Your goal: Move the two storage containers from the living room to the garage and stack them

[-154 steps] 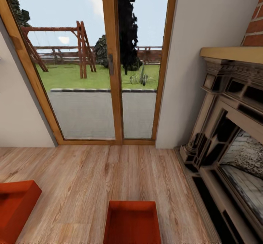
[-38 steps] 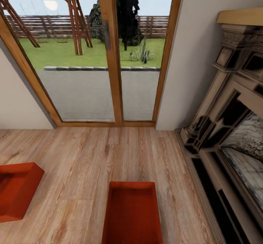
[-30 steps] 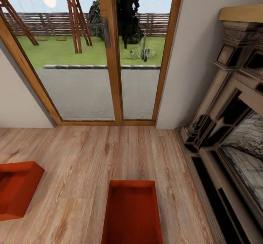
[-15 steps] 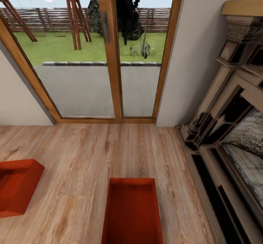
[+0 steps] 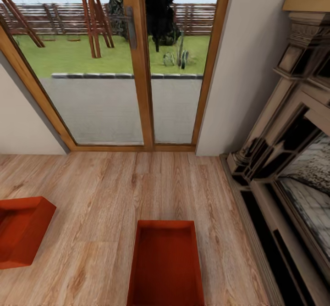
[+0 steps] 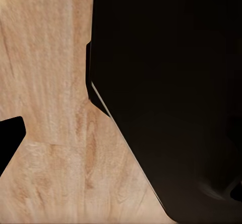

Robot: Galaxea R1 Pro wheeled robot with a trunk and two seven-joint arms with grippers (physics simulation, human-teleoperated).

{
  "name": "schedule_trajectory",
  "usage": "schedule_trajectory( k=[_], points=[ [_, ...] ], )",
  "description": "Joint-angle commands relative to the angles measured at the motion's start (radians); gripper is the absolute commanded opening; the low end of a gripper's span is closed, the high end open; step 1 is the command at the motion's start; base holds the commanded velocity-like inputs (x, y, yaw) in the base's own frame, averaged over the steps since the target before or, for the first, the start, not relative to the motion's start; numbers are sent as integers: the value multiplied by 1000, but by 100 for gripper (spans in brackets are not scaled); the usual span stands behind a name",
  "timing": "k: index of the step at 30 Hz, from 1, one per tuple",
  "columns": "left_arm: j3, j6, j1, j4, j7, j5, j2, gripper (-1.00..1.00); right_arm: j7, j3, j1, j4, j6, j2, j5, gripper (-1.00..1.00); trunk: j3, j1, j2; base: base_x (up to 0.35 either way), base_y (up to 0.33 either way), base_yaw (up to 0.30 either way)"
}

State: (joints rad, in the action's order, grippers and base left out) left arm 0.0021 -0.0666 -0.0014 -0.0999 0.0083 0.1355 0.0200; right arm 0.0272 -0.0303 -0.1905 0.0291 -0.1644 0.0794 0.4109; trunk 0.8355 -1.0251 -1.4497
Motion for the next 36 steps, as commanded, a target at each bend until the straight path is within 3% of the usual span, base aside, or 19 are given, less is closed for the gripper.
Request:
schedule_trajectory(
  k=[1, 36],
  points=[
    [-1, -2, 0, 0, 1, 7, 0, 100, 2, -3, -1, 3, -6, 0, 3, 100, 2, 0, 0, 0, 0, 0],
    [0, -2, 0, 0, 1, 7, 0, 100, 2, -3, -1, 3, -6, -1, 5, 100, 57, 0, 0, 0, 0, 0]
  ],
)
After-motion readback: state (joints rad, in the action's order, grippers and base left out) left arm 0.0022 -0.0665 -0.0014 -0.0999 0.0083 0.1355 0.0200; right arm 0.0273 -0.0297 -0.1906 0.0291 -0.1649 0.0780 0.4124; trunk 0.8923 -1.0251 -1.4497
